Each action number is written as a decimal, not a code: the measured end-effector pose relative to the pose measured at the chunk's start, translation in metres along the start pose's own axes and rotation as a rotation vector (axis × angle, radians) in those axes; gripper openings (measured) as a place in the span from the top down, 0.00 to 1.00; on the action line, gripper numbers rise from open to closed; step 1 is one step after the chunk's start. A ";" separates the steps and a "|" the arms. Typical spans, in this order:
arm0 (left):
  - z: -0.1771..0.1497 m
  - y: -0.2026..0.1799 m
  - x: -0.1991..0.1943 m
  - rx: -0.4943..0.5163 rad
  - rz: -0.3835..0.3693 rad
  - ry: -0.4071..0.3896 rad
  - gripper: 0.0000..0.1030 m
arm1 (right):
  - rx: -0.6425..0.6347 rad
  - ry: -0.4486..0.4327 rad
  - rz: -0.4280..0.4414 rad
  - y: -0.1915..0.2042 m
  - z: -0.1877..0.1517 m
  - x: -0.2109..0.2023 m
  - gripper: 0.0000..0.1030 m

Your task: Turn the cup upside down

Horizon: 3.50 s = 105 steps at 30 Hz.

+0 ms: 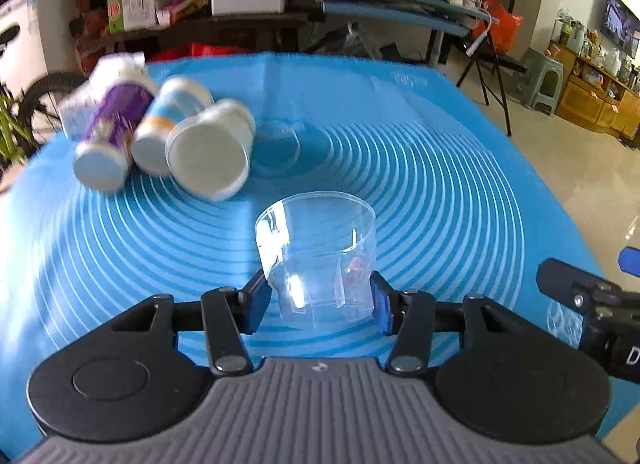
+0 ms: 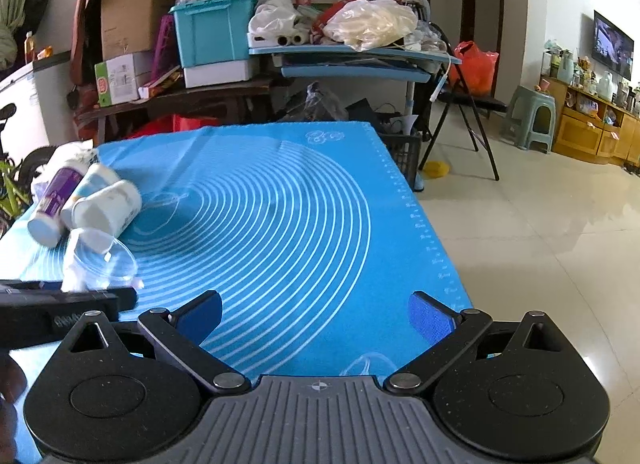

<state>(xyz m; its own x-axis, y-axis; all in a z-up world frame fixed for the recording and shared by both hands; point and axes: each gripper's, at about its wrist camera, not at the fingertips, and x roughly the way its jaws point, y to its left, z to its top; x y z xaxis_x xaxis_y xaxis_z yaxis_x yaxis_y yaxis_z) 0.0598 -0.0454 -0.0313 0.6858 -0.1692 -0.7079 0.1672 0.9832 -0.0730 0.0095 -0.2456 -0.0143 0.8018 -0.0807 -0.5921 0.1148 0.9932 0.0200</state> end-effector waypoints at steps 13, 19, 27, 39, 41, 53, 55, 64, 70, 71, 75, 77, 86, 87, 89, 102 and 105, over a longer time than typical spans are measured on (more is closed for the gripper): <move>-0.020 -0.013 0.008 0.057 0.004 -0.029 0.47 | -0.032 0.047 -0.027 0.002 -0.014 -0.004 0.02; -0.021 -0.012 0.007 0.056 0.027 -0.030 0.23 | -0.040 0.052 -0.028 0.004 -0.013 -0.003 0.02; -0.018 -0.009 -0.001 0.057 0.030 -0.045 0.13 | -0.054 0.051 -0.029 0.006 -0.012 -0.005 0.02; -0.015 0.010 -0.029 0.029 0.016 -0.086 0.07 | -0.135 0.035 -0.025 0.020 -0.001 -0.012 0.02; -0.015 0.016 -0.034 0.026 0.022 -0.091 0.07 | -0.160 0.031 -0.028 0.024 0.002 -0.014 0.02; -0.017 0.080 -0.049 -0.025 -0.005 -0.049 0.07 | -0.527 0.051 0.002 0.074 0.022 -0.030 0.02; -0.018 0.091 -0.049 -0.038 -0.006 -0.034 0.07 | -0.629 0.061 0.006 0.088 0.025 -0.032 0.02; -0.024 0.133 -0.045 -0.110 0.030 -0.017 0.07 | -1.092 0.100 -0.028 0.153 0.015 -0.028 0.02; -0.027 0.148 -0.044 -0.125 0.036 -0.017 0.07 | -1.317 0.144 -0.038 0.180 -0.002 -0.021 0.02; -0.027 0.149 -0.044 -0.126 0.035 -0.017 0.07 | -1.340 0.149 -0.039 0.182 -0.004 -0.020 0.02; -0.029 0.152 -0.042 -0.132 0.032 -0.014 0.07 | -1.467 0.141 -0.076 0.190 -0.014 -0.017 0.02; -0.030 0.153 -0.041 -0.134 0.027 -0.011 0.07 | -1.561 0.115 -0.111 0.191 -0.021 -0.015 0.02; -0.034 0.153 -0.035 -0.136 0.028 0.002 0.07 | -1.956 -0.026 -0.193 0.194 -0.045 -0.011 0.02; -0.034 0.153 -0.034 -0.138 0.028 0.004 0.07 | -2.008 -0.042 -0.200 0.193 -0.049 -0.010 0.03; -0.036 0.153 -0.034 -0.141 0.029 0.006 0.07 | -2.088 -0.048 -0.200 0.193 -0.055 -0.009 0.03; -0.037 0.152 -0.034 -0.137 0.040 -0.005 0.07 | -2.667 -0.181 -0.113 0.174 -0.091 0.000 0.12; -0.037 0.151 -0.034 -0.135 0.041 -0.006 0.07 | -2.747 -0.164 -0.078 0.173 -0.097 0.002 0.12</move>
<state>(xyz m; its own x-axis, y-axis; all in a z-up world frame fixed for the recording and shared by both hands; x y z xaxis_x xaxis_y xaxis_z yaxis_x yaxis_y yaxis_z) 0.0363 0.1116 -0.0443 0.6946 -0.1283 -0.7079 0.0420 0.9895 -0.1381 -0.0258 -0.0661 -0.0897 0.8520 0.0169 -0.5232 -0.2248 -0.8908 -0.3949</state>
